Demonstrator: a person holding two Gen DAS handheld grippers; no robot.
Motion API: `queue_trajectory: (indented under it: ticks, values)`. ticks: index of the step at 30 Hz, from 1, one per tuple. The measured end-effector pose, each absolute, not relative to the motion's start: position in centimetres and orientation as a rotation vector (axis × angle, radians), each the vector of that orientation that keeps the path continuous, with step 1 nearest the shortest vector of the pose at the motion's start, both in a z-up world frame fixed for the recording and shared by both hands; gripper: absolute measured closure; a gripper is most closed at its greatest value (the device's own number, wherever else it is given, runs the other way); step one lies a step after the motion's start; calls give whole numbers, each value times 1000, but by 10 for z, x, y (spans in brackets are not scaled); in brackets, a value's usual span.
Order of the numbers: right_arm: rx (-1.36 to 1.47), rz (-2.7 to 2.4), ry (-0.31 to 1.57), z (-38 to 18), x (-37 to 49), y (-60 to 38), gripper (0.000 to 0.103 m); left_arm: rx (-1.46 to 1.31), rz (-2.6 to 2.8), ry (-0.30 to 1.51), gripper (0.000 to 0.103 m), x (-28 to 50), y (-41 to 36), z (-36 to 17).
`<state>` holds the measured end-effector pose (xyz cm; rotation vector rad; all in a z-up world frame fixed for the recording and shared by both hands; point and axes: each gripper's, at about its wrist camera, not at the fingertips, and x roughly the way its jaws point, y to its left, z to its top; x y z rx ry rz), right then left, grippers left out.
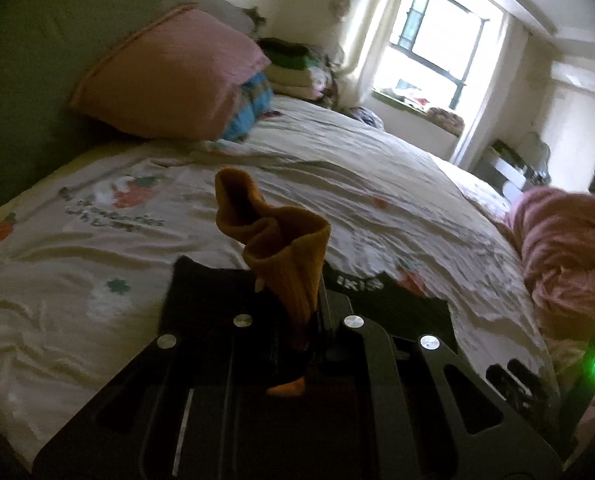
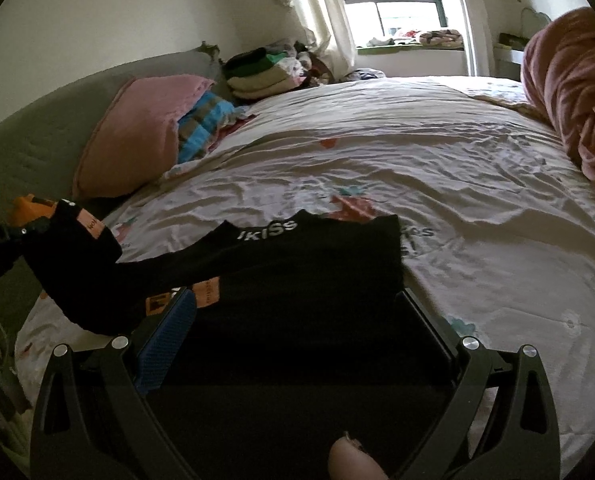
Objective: Fold small clothes
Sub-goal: 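Lift the second sleeve by its cuff with the left gripper, then carry the sleeve across the shirt body toward the right gripper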
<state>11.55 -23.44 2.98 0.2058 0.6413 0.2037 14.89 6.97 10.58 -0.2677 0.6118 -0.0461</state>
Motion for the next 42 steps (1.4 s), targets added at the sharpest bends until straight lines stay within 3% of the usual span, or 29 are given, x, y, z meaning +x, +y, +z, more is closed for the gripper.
queue_trajectory:
  ticks: [19, 21, 23, 25, 27, 29, 31, 33, 36, 38, 39, 41, 42]
  values:
    - [255, 95, 672, 10, 116, -282, 5, -150, -324, 822, 96, 180, -23, 24]
    - [265, 84, 679, 9, 117, -285, 5, -141, -352, 837, 92, 179, -26, 19]
    - [277, 78, 689, 6, 119, -287, 5, -131, -380, 846, 70, 177, -31, 15]
    - [280, 76, 698, 4, 120, -288, 5, -135, -430, 871, 56, 175, -34, 10]
    - [277, 77, 711, 2, 121, -286, 5, -137, -463, 881, 53, 172, -37, 9]
    - [276, 83, 724, -1, 123, -284, 5, -142, -476, 883, 40, 170, -36, 10]
    - [275, 93, 754, -5, 125, -278, 5, -151, -467, 869, 39, 168, -29, 14]
    - [269, 136, 806, -14, 126, -266, 5, -135, -399, 865, 29, 170, -21, 17]
    - [236, 215, 888, -30, 125, -239, 5, -141, -305, 861, 26, 175, -3, 19]
    - [228, 259, 936, -42, 126, -222, 13, -160, -267, 859, 17, 177, 10, 21]
    - [230, 276, 961, -48, 127, -214, 23, -172, -247, 853, 17, 177, 18, 22]
    - [247, 297, 997, -57, 133, -201, 30, -182, -220, 848, 17, 177, 29, 24]
    - [252, 296, 1012, -62, 137, -195, 40, -187, -205, 843, 17, 176, 36, 25]
